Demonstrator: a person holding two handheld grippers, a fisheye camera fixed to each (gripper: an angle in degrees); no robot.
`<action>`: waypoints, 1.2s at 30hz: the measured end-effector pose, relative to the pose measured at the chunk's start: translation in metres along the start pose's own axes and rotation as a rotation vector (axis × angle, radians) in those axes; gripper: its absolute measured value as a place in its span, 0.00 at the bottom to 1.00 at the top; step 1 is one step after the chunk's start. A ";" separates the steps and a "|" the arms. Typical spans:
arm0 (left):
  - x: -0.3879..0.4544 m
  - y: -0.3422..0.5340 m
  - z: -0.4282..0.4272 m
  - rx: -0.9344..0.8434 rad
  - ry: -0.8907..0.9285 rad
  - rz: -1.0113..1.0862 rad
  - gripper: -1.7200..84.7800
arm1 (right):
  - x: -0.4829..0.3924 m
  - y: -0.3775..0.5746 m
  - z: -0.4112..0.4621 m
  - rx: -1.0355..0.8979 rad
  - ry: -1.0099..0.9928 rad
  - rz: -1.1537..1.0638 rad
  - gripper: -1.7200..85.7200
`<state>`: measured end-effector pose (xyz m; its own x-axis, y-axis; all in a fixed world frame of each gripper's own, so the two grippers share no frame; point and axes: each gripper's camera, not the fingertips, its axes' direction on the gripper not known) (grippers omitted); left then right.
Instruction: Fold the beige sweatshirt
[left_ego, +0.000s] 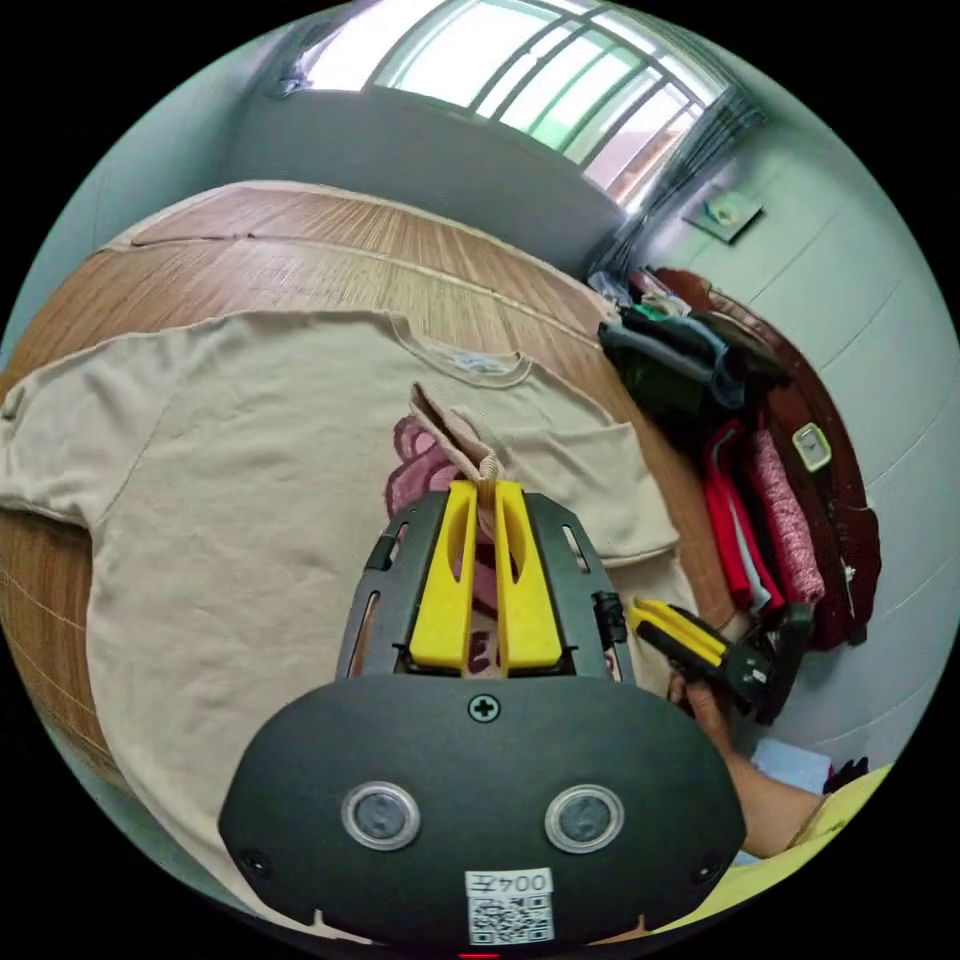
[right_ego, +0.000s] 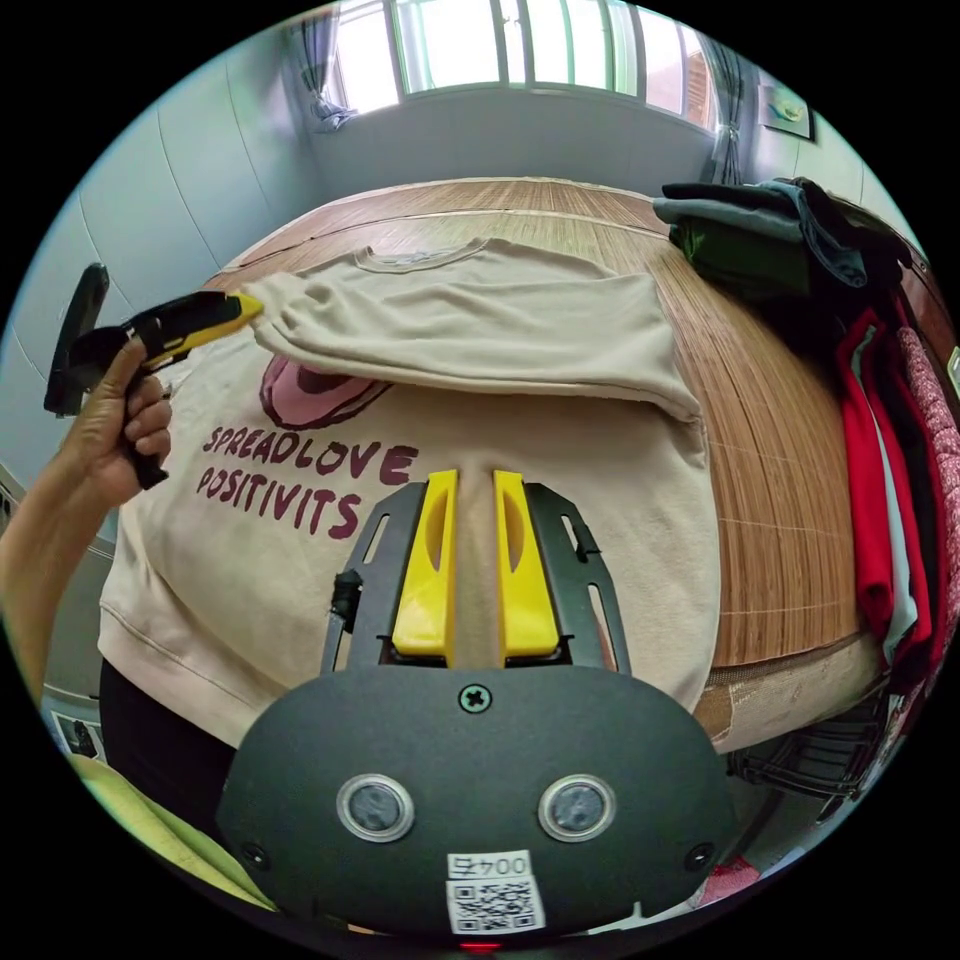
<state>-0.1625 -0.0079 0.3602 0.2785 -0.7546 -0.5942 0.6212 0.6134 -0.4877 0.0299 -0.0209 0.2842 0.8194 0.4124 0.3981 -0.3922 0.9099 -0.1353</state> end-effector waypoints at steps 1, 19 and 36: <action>-0.008 0.009 0.007 -0.022 0.004 -0.039 0.06 | 0.002 -0.001 0.000 0.000 -0.003 0.002 0.09; -0.067 0.068 0.021 0.054 0.259 -0.296 0.06 | 0.140 -0.040 -0.046 0.054 -0.007 -0.012 0.09; -0.048 0.052 0.007 0.057 0.248 -0.243 0.06 | 0.130 -0.101 -0.007 -0.058 0.255 -0.324 0.07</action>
<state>-0.1385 0.0591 0.3679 -0.0647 -0.7929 -0.6059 0.6890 0.4037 -0.6019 0.1794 -0.0584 0.3431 0.9766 0.0958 0.1923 -0.0790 0.9925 -0.0934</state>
